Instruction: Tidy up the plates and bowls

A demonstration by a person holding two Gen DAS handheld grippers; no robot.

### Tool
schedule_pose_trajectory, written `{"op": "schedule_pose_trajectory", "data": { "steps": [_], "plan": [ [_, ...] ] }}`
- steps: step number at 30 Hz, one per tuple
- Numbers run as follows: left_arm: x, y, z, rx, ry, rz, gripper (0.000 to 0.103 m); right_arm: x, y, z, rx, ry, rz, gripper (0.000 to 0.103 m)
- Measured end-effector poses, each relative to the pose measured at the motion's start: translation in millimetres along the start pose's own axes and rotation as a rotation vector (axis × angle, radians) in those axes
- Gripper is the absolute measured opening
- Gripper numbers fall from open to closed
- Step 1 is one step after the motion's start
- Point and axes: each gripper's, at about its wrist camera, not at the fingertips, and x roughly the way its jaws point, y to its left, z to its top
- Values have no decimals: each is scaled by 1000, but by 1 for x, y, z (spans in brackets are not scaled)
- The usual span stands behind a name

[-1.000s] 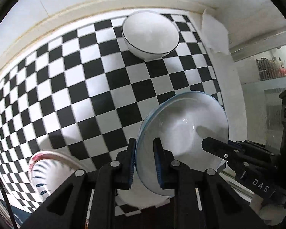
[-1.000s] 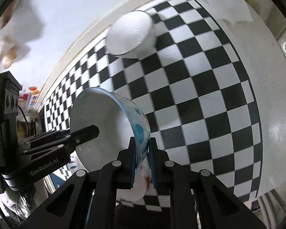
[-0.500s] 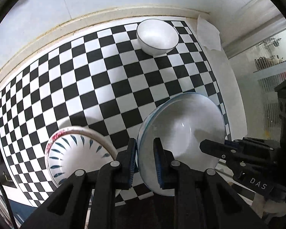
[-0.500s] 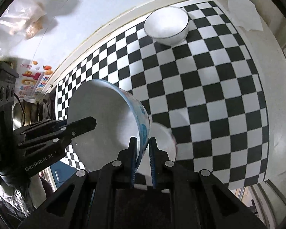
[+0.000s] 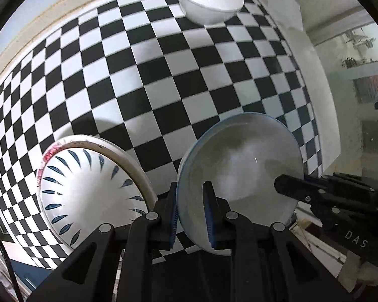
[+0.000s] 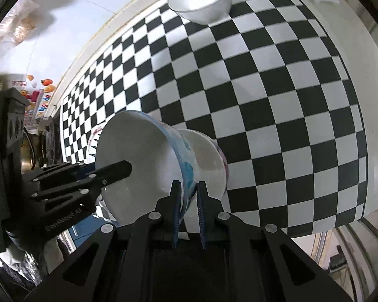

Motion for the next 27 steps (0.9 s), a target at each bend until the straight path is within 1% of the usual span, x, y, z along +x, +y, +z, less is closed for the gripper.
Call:
{"op": "schedule_pose_trajectory", "data": {
  "steps": [6, 15, 17, 22, 25, 27],
  "plan": [
    [19, -8, 6, 35, 36, 45, 16, 19, -10, -1, 12, 37, -26, 13],
    [41, -22, 6, 89, 75, 127, 16, 28, -18, -1, 32, 57, -35, 13],
    [42, -23, 6, 98, 71, 144, 16, 29, -17, -1, 29, 58, -38, 13],
    [41, -30, 9, 103, 60, 156, 16, 28, -15, 1, 20, 61, -39, 13],
    [31, -31, 8, 97, 42, 161, 16, 29, -17, 1, 24, 68, -30, 13],
    [18, -29, 7, 90, 17, 158, 16, 26, -21, 2, 38, 72, -12, 13]
  ]
}}
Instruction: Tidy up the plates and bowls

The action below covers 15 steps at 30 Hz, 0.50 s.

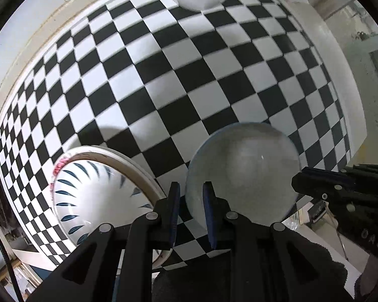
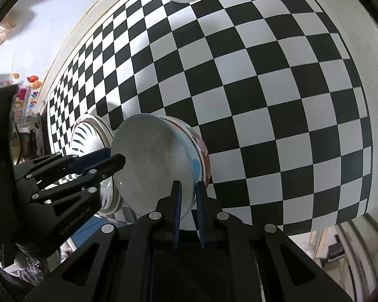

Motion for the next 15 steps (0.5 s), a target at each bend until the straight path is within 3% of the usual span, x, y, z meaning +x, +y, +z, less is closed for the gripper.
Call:
{"op": "schedule_pose_trajectory", "data": {
  "steps": [5, 7, 9, 15],
  "plan": [
    [-39, 18, 16, -53, -86, -34, 18, -30, -6, 8, 14, -38, 26, 14],
    [-52, 29, 33, -88, -118, -62, 21, -49, -8, 19, 17, -72, 24, 21],
    [-61, 46, 59, -127, -145, -95, 22, -70, -10, 37, 22, -119, 37, 33],
    [-53, 86, 151, -223, -161, -174, 22, -105, -22, 124, 57, -265, 63, 36]
  ]
}}
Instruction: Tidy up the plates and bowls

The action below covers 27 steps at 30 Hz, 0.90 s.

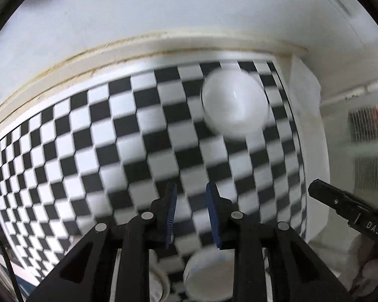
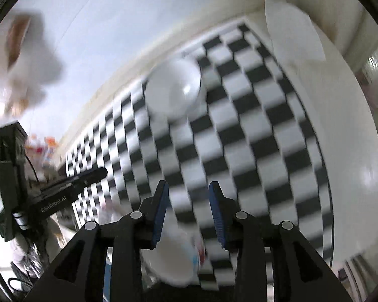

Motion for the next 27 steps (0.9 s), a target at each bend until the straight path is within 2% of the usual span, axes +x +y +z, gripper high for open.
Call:
{"op": "schedule_pose_trajectory", "data": {
  "steps": [3, 5, 9, 13, 14, 15, 16, 21, 27],
  "plan": [
    [24, -3, 37, -25, 23, -28, 22, 19, -6, 46, 33, -12, 21, 36],
    [47, -7, 59, -17, 67, -56, 22, 36, -9, 73, 50, 2, 36, 36],
    [86, -13, 83, 3, 138, -44, 22, 71, -16, 112, 70, 54, 31, 36],
    [108, -18, 95, 16, 161, -18, 21, 105, -24, 128, 107, 103, 31, 36],
    [111, -21, 96, 24, 153, -5, 21, 113, -23, 129, 100, 111, 13, 34],
    [112, -23, 96, 29, 149, 0, 17, 119, -22, 132, 96, 113, -1, 18],
    [113, -26, 96, 34, 147, -2, 16, 124, -22, 134, 95, 113, -5, 13],
    [103, -37, 89, 62, 119, 45, 17, 127, -9, 134, 63, 108, -70, 11],
    [72, -45, 75, 72, 78, 43, 16, 116, 4, 127, 56, 110, -45, 10]
  ]
}}
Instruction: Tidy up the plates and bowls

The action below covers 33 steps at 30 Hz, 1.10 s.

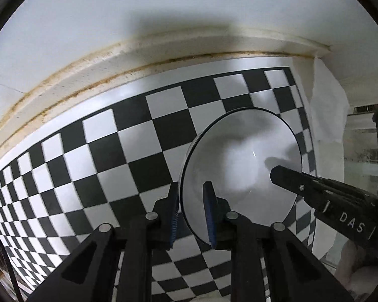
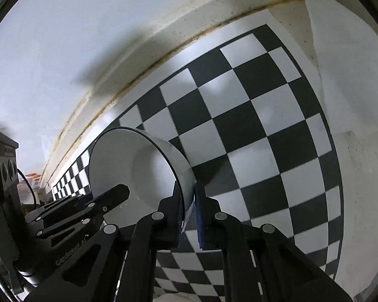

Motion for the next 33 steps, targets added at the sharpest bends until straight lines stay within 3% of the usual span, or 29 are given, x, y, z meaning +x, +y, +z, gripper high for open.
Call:
{"op": "schedule_pose_trajectory", "data": {
  "steps": [9, 19, 26, 33],
  "plan": [
    [-58, -7, -48, 43, -83, 5, 16, -47, 25, -45, -75, -44, 8, 10],
    [-120, -4, -126, 77, -167, -11, 17, -96, 43, -130, -150, -98, 15, 10],
    [-136, 1, -175, 84, -192, -28, 17, -111, 39, -190, -167, -97, 40, 10],
    [-117, 8, -215, 87, -135, -33, 17, -91, 32, -242, -169, -51, 40, 10]
  ]
}}
